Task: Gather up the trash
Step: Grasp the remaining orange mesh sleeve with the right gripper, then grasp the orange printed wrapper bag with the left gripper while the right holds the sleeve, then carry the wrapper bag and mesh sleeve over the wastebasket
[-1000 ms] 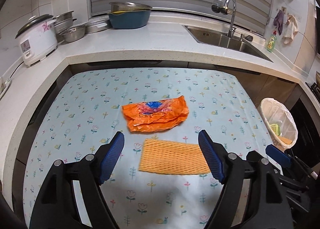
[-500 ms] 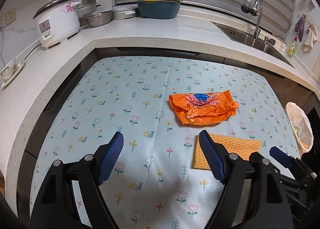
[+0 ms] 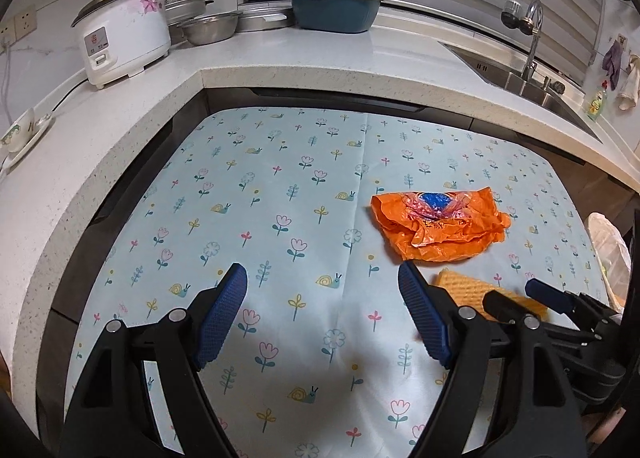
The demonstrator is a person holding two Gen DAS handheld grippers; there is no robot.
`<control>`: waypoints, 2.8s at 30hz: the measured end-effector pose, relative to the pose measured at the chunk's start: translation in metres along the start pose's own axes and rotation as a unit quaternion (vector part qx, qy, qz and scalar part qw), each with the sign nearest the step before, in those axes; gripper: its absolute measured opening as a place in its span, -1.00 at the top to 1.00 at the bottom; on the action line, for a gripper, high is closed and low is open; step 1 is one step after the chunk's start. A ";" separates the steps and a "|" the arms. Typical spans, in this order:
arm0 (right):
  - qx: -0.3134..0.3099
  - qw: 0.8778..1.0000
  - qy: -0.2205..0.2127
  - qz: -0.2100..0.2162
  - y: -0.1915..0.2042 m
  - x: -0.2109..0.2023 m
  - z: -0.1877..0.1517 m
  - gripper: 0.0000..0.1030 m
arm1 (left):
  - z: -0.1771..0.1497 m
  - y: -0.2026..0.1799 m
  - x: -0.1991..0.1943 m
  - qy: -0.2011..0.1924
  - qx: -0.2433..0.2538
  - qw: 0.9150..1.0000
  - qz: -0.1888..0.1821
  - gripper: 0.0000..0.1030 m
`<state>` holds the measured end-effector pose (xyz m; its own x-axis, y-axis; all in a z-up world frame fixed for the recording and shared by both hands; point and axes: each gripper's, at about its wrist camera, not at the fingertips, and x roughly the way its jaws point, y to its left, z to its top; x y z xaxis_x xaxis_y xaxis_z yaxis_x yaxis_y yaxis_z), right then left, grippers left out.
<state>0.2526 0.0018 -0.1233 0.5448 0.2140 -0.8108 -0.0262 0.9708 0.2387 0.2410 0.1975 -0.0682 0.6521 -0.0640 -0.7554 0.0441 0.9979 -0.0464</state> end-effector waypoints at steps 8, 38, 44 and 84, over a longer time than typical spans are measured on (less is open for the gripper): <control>0.012 1.000 0.006 0.006 -0.021 -0.018 -0.041 -0.38 | -0.010 -0.014 -0.003 0.006 0.003 1.000 -0.014 -0.44; 0.119 0.983 -0.120 -0.065 -0.109 -0.094 -0.013 0.82 | 0.019 -0.089 0.047 0.019 0.054 0.997 -0.054 -0.59; 0.123 0.983 -0.119 -0.062 -0.117 -0.083 0.001 0.82 | 0.021 -0.105 0.077 0.041 0.075 0.995 -0.054 -0.29; 0.181 0.957 -0.206 -0.091 -0.216 -0.209 -0.030 0.82 | 0.008 -0.285 -0.047 -0.030 0.171 0.975 -0.142 0.67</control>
<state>0.1194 -0.2498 -0.0210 0.7993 -0.0892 -0.5943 0.3523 0.8708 0.3430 0.2040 -0.0840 -0.0141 0.6196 -0.3475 -0.7038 0.4716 0.8816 -0.0202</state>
